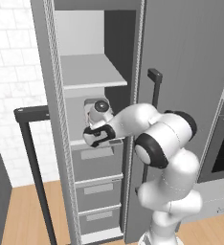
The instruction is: Take the meat container that has the fish and place it on the second highest rack of the freezer. Then take the vegetable container that has the carrot and mushroom and place it on the highest rack of the freezer.
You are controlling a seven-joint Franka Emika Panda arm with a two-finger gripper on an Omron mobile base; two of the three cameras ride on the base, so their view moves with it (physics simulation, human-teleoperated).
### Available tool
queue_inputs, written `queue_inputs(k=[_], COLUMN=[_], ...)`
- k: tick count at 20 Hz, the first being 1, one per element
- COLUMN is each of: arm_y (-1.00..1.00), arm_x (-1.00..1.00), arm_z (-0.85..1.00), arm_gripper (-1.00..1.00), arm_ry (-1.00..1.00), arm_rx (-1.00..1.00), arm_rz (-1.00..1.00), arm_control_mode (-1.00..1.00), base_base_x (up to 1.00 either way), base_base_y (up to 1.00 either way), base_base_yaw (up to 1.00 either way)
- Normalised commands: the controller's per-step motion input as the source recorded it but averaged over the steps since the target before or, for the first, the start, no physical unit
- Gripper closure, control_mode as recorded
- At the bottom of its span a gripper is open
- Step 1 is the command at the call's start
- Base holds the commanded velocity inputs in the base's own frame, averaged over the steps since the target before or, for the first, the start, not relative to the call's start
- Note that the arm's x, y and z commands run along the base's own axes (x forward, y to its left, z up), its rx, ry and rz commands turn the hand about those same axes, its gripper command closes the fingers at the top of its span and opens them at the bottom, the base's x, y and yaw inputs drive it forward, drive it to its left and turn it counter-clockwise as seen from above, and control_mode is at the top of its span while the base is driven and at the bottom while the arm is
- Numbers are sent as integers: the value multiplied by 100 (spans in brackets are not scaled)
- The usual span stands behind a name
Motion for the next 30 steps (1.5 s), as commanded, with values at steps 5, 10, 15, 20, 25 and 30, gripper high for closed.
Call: queue_inputs(k=[5,10,15,20,25,30], arm_y=[0,0,-16,-27,-4,0], arm_x=[13,-35,-34,-31,-68,-87], arm_z=[0,1,41,81,68,26], arm_gripper=[-100,-100,-100,-100,-100,-100], arm_ry=[0,-9,-10,0,8,22], arm_rx=[0,0,0,0,2,1], arm_rz=[0,-1,0,0,11,20], arm_control_mode=[-100,-100,-100,-100,-100,-100], base_base_x=[0,0,0,0,0,0], base_base_y=[0,0,0,0,0,0], base_base_yaw=[0,0,0,0,0,0])
